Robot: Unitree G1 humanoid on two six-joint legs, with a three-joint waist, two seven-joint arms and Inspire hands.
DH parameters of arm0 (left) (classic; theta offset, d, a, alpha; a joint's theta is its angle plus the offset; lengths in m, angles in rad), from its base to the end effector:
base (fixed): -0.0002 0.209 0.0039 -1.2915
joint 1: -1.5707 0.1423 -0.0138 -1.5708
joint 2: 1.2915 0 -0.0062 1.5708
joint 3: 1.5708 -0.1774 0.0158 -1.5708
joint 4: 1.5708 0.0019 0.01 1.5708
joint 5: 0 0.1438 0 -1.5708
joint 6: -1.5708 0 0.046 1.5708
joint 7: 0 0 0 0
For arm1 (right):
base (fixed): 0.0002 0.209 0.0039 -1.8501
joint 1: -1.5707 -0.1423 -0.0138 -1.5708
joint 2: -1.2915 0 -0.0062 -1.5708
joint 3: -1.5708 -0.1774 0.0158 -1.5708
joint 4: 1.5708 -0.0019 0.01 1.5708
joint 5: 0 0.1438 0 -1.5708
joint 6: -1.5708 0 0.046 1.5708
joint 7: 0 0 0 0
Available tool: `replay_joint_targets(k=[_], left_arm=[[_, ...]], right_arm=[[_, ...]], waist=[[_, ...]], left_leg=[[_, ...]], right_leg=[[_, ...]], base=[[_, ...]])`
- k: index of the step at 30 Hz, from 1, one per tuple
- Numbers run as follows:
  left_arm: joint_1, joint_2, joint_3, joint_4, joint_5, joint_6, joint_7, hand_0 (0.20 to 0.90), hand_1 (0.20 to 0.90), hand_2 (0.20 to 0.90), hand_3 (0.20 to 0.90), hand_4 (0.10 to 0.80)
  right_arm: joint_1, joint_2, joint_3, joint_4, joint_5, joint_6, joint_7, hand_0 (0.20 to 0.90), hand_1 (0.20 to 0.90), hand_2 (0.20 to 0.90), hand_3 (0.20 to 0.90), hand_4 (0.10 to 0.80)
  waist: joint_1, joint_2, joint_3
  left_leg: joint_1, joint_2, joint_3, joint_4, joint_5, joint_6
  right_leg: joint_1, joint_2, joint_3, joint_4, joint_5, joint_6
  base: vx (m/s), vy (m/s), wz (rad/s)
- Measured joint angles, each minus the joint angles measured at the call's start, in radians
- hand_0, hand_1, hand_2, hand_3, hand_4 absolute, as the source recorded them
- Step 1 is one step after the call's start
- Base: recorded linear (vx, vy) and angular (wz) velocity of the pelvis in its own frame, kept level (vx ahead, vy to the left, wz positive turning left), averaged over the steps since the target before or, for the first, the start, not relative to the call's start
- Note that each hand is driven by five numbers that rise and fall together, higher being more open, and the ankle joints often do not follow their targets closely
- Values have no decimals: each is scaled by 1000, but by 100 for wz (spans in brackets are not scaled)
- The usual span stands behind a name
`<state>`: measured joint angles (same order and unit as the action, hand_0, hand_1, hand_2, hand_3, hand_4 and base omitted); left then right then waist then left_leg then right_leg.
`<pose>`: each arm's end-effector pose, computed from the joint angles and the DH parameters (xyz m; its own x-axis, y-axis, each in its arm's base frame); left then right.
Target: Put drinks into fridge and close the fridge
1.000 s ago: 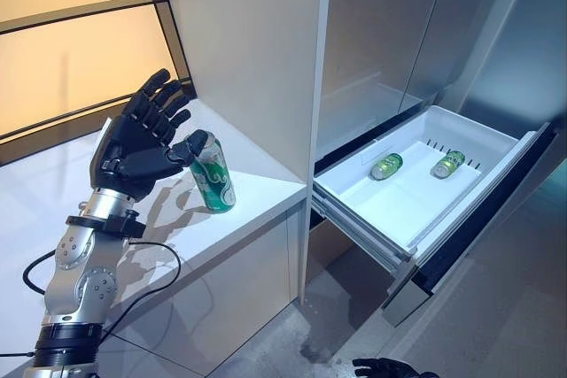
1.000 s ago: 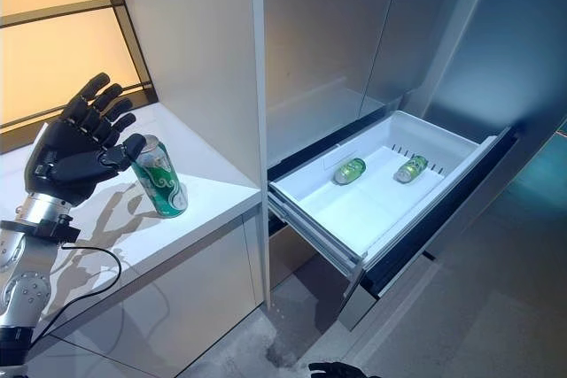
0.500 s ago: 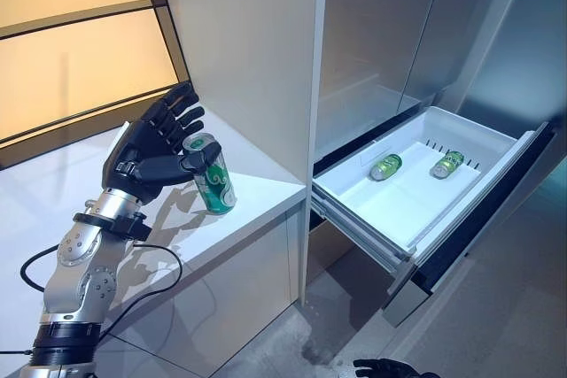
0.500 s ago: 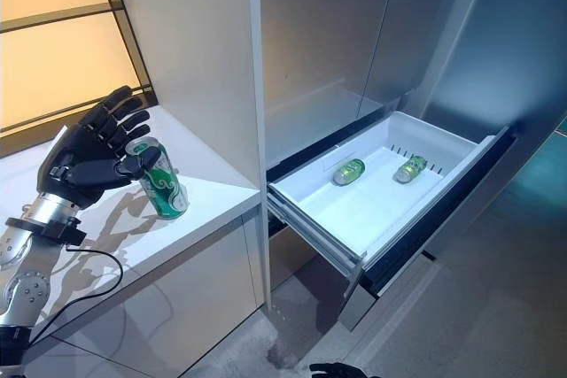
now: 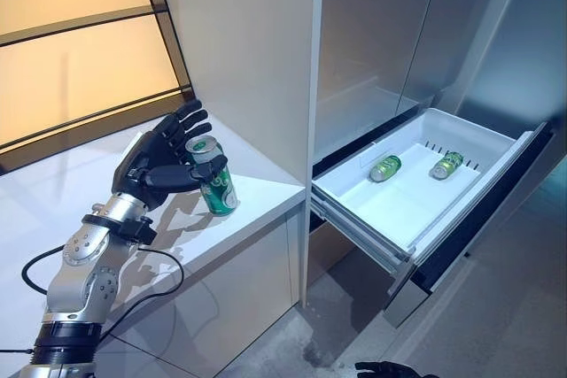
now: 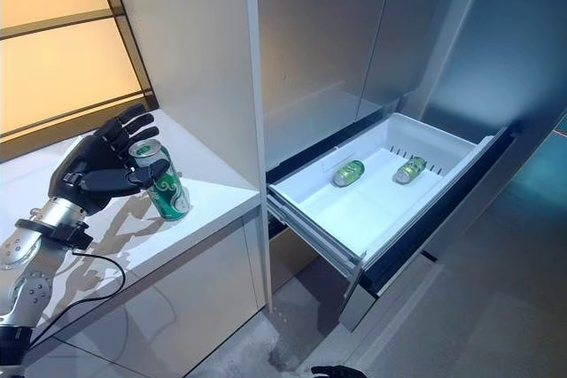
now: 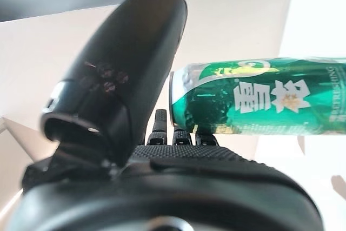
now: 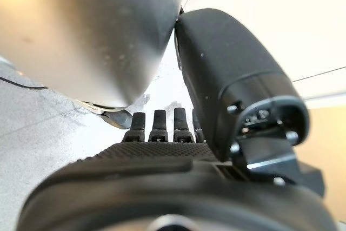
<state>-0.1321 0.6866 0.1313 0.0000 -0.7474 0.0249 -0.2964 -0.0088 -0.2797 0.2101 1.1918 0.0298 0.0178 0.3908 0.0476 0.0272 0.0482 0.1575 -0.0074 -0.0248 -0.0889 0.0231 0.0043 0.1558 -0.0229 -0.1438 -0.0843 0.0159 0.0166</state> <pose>0.2286 0.2785 0.1383 0.9530 -0.2300 0.1973 0.2380 0.9711 -0.0172 0.0819 -0.2316 -0.1104 0.2578 0.1890 -0.9475 -0.3027 0.9471 0.1066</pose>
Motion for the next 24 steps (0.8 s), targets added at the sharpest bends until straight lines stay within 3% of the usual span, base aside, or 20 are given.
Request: replay_joint_targets(k=[24], left_arm=[[-30, 0, -42, 77, 0, 35, 10, 900, 900, 900, 900, 800]], right_arm=[[-14, 0, -7, -1, 10, 17, 0, 900, 900, 900, 900, 800]], waist=[[-39, 12, 7]], left_leg=[[8, 2, 18, -1, 0, 0]], right_leg=[[1, 2, 17, 0, 6, 0]], base=[[1, 1, -1]])
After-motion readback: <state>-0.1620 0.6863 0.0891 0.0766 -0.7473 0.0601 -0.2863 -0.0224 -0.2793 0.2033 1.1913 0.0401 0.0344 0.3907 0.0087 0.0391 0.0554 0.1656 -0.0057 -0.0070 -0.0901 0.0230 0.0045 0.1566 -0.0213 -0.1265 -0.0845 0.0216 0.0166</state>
